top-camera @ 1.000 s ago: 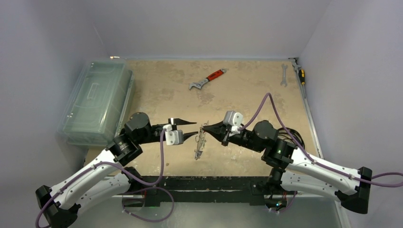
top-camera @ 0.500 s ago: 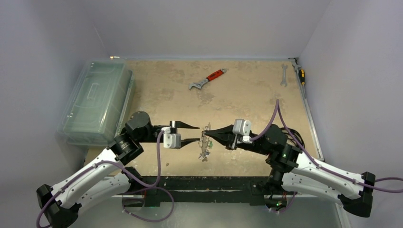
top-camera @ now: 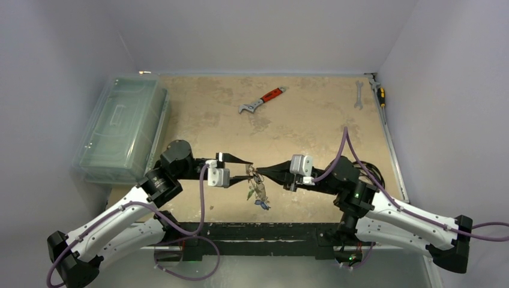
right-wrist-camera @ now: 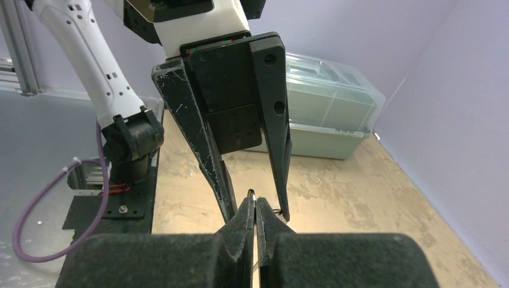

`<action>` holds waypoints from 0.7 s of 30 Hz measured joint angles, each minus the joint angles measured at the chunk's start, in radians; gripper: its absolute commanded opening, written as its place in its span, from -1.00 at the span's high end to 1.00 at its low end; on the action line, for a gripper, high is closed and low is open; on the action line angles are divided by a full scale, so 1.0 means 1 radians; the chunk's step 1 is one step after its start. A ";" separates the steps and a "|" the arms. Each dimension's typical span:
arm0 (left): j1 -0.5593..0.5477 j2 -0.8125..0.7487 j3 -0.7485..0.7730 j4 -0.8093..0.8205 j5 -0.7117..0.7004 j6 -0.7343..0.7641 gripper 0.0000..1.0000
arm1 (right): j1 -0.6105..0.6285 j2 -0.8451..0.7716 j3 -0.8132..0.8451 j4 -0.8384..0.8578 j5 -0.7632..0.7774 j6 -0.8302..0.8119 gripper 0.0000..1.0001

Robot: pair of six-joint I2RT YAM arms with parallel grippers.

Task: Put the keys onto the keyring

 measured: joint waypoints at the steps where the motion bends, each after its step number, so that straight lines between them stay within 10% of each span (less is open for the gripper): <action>1: 0.000 0.003 0.000 -0.001 0.000 -0.001 0.23 | 0.000 0.007 0.003 0.000 0.000 -0.005 1.00; 21: 0.000 -0.027 0.000 0.003 -0.064 -0.010 0.22 | 0.000 0.024 0.009 0.000 0.092 -0.047 1.00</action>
